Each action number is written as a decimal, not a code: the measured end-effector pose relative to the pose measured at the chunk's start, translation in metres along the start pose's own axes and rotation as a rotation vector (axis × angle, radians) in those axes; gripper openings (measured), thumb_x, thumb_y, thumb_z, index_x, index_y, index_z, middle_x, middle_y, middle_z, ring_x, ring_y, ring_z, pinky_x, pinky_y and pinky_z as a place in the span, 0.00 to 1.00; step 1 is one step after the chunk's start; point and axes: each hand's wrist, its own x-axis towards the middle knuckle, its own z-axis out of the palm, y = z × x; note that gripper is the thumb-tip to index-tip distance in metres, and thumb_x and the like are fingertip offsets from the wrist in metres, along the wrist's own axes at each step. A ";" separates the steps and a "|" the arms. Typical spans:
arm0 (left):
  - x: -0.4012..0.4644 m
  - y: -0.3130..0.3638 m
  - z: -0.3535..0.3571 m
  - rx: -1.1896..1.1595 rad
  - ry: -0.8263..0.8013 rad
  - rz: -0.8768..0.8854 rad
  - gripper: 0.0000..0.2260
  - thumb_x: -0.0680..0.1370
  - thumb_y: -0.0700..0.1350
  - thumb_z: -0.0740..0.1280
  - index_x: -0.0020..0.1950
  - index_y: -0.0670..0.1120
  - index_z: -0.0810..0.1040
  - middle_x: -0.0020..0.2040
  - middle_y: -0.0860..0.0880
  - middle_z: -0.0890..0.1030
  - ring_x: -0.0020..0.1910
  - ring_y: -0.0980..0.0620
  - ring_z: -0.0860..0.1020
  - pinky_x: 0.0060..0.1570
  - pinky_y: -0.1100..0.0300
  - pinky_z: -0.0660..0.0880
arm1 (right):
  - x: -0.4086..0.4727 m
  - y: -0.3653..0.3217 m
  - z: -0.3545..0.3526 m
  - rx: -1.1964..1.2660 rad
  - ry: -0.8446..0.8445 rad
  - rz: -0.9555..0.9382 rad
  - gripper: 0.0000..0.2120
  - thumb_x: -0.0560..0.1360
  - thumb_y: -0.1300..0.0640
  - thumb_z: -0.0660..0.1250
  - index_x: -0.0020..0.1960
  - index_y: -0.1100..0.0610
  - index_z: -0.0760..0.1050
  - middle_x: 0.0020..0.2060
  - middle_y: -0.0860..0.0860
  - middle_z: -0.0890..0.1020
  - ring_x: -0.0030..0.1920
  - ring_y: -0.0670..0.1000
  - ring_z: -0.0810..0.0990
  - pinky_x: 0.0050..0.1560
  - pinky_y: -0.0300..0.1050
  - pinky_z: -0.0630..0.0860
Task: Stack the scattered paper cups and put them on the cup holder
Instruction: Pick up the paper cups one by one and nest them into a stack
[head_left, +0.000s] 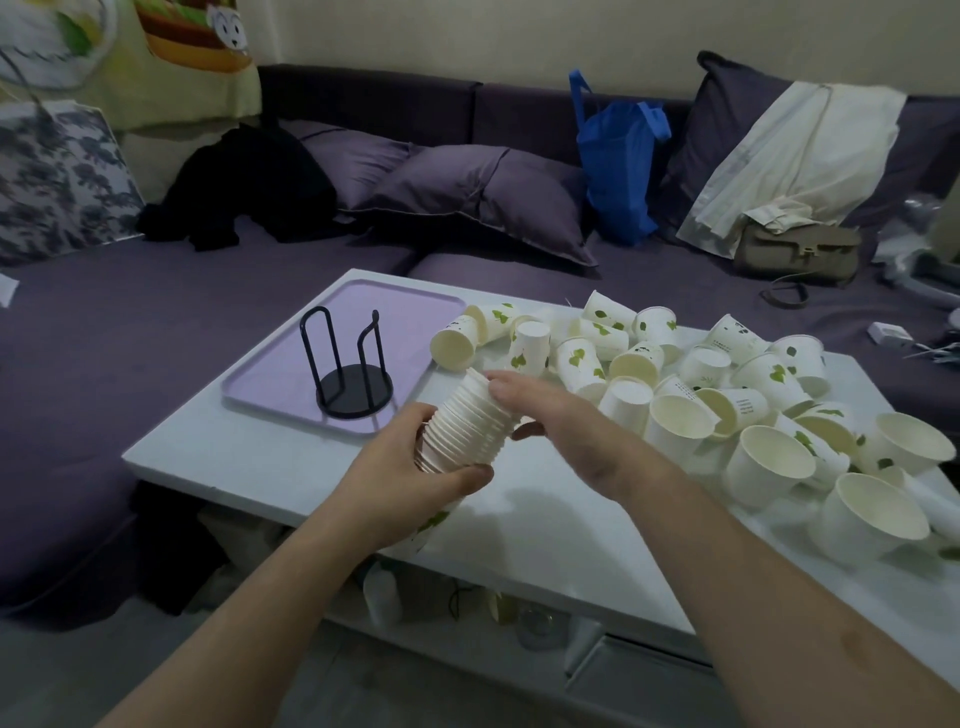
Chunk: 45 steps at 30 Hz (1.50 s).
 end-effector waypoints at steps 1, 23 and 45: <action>0.000 0.000 0.001 0.006 0.004 -0.001 0.26 0.72 0.57 0.81 0.64 0.57 0.72 0.53 0.55 0.81 0.49 0.55 0.82 0.44 0.61 0.78 | -0.003 -0.002 0.003 -0.014 -0.057 0.017 0.06 0.84 0.41 0.61 0.59 0.35 0.76 0.59 0.36 0.80 0.60 0.41 0.77 0.68 0.49 0.72; 0.005 -0.001 0.004 -0.090 -0.015 -0.010 0.27 0.71 0.57 0.81 0.66 0.58 0.74 0.54 0.55 0.82 0.51 0.55 0.82 0.46 0.59 0.79 | 0.014 0.047 -0.051 -0.906 0.527 0.323 0.26 0.74 0.62 0.69 0.71 0.55 0.68 0.66 0.57 0.71 0.56 0.63 0.80 0.44 0.49 0.72; 0.004 0.000 0.006 -0.080 -0.025 -0.002 0.26 0.71 0.57 0.81 0.65 0.58 0.74 0.53 0.55 0.82 0.50 0.56 0.82 0.43 0.62 0.77 | -0.001 0.028 -0.041 -0.973 0.276 0.209 0.30 0.71 0.34 0.71 0.72 0.39 0.72 0.67 0.47 0.70 0.67 0.53 0.74 0.60 0.54 0.78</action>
